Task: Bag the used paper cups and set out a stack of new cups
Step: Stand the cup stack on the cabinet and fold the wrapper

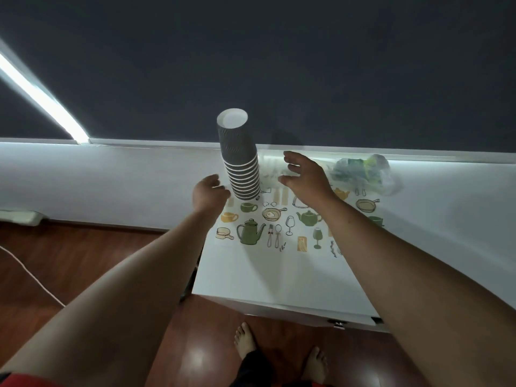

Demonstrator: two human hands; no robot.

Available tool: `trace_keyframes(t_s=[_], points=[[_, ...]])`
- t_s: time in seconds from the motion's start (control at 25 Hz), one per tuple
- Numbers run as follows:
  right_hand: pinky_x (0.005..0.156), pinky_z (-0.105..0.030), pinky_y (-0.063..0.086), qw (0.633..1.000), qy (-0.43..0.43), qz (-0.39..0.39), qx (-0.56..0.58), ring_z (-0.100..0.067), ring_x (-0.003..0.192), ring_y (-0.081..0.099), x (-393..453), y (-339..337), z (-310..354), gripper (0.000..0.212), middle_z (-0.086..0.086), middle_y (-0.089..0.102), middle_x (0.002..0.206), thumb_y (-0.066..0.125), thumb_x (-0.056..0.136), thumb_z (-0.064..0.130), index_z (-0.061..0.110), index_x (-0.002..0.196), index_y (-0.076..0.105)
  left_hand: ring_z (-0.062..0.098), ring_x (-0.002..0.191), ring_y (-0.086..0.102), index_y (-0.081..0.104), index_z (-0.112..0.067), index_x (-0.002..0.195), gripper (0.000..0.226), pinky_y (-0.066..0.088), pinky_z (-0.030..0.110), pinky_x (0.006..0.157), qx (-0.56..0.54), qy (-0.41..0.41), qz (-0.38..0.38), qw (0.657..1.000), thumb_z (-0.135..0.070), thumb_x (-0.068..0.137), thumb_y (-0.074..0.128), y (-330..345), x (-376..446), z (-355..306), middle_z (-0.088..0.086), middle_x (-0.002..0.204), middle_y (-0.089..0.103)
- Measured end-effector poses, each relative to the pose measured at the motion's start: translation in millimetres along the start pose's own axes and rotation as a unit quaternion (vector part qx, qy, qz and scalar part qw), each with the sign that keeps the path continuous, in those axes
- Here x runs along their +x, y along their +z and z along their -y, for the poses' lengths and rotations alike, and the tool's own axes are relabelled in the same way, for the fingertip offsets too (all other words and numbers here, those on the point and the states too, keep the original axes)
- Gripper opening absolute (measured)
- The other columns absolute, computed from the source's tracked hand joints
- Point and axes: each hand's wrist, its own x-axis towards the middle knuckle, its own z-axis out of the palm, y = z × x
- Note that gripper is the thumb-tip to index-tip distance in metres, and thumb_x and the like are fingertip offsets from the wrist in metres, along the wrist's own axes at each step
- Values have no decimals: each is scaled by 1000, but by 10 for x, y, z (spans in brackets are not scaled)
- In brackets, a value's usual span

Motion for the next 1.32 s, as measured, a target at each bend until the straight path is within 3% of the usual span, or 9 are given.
trace_keyframes(t_s=[0.16,0.28,0.44,0.6,0.76,0.84,0.96,1.16,1.32], points=[[108,-29,38,988,-35,-85,-123,-19,132,47,-143,-528,-287,51,0,55,141,62,86,10,16,136,56,23,70,59,71,-17,85,23,56,36,65,-198,-36,-155,967,-7,79,50,268,-486,80,4,78,65],[109,-38,32,952,-19,-66,-298,-25,136,35,-167,-907,-502,62,0,49,143,66,81,19,20,140,50,20,53,50,69,-7,83,17,40,26,47,-187,-78,-29,979,-4,82,53,631,-691,-56,10,68,59],[97,-41,36,845,-44,-93,-525,-28,114,52,-210,-1174,-788,43,-4,66,116,64,80,14,20,122,65,27,68,67,66,-1,99,42,60,36,60,-131,-184,188,956,-42,89,64,1262,-851,-325,13,83,69],[82,-36,38,812,-62,-81,-575,-23,88,61,-315,-1282,-820,18,1,69,84,60,82,20,22,88,76,28,71,70,66,-3,101,48,63,41,71,-130,-174,166,962,-47,82,73,1880,-882,-580,13,87,73],[85,-37,40,905,-28,-87,-416,-24,97,60,-558,-1460,-832,32,4,69,87,55,89,51,25,81,72,21,49,60,68,-4,85,14,56,33,58,-128,-148,154,969,-12,94,61,2070,-881,-732,7,57,66],[93,-36,42,939,36,-153,-305,-25,111,55,-543,-1641,-853,33,1,69,109,55,90,48,23,105,72,17,49,55,70,-4,95,10,52,32,56,-109,-132,201,965,-8,94,61,1986,-881,-772,5,57,60],[90,-30,42,969,189,-65,-147,-22,108,59,-429,-1766,-895,53,0,65,118,63,85,51,16,125,63,12,50,46,70,-8,96,14,44,25,53,-59,-93,309,945,-9,97,57,1804,-889,-688,0,61,51],[56,-26,53,957,256,97,99,-19,62,64,-579,-1574,-925,36,-9,73,85,77,83,32,5,106,69,13,56,47,72,-8,94,15,43,27,60,-6,-66,362,930,-19,96,61,1553,-933,-574,1,67,53],[49,-25,48,954,230,72,180,-16,53,57,-628,-1415,-947,31,-9,71,77,69,87,6,7,118,63,21,70,67,63,-14,118,27,54,31,65,36,-61,402,913,-12,92,65,1267,-955,-474,9,92,70]])
